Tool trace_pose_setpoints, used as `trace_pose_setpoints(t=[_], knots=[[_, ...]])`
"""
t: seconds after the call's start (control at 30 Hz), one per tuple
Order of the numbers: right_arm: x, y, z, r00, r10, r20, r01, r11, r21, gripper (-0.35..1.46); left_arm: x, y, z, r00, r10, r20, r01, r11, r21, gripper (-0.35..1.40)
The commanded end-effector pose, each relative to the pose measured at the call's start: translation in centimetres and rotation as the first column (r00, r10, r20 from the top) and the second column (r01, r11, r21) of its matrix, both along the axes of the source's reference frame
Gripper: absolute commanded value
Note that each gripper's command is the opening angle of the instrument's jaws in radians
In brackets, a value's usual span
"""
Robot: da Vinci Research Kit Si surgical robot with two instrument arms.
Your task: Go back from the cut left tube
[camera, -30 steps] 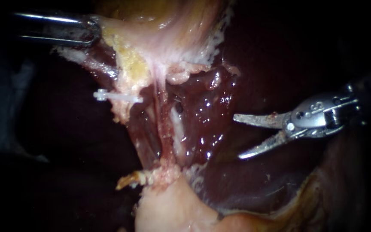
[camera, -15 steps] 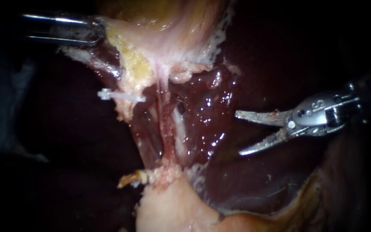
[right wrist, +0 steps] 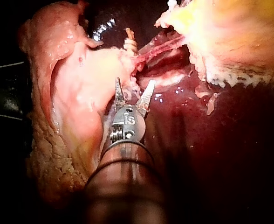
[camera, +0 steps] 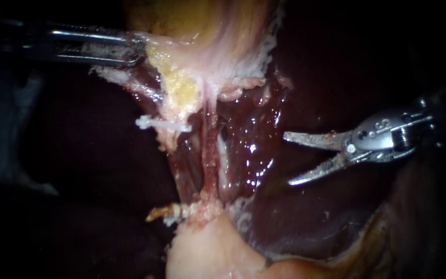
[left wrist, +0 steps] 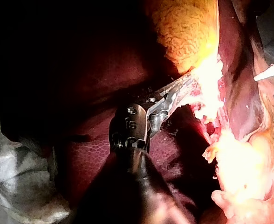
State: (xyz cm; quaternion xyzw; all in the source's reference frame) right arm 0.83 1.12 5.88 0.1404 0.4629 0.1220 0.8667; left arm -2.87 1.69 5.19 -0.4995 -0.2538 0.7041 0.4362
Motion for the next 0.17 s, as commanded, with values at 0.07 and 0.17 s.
trace_pose_setpoints(t=[0.07, 0.17], knots=[[0.00, 0.00, 0.00, 1.0000, 0.000, 0.000, 0.000, 1.000, 0.000, 1.45, 0.00, 0.00, 0.00, 1.0000, 0.000, -0.001, 0.000, 1.000, 0.001, -0.35], [0.02, 0.00, 0.00, 0.9999, -0.009, -0.008, 0.009, 1.000, 0.008, 1.45, 0.02, 0.00, -0.01, 1.0000, 0.001, 0.000, -0.001, 1.000, 0.001, -0.35]])
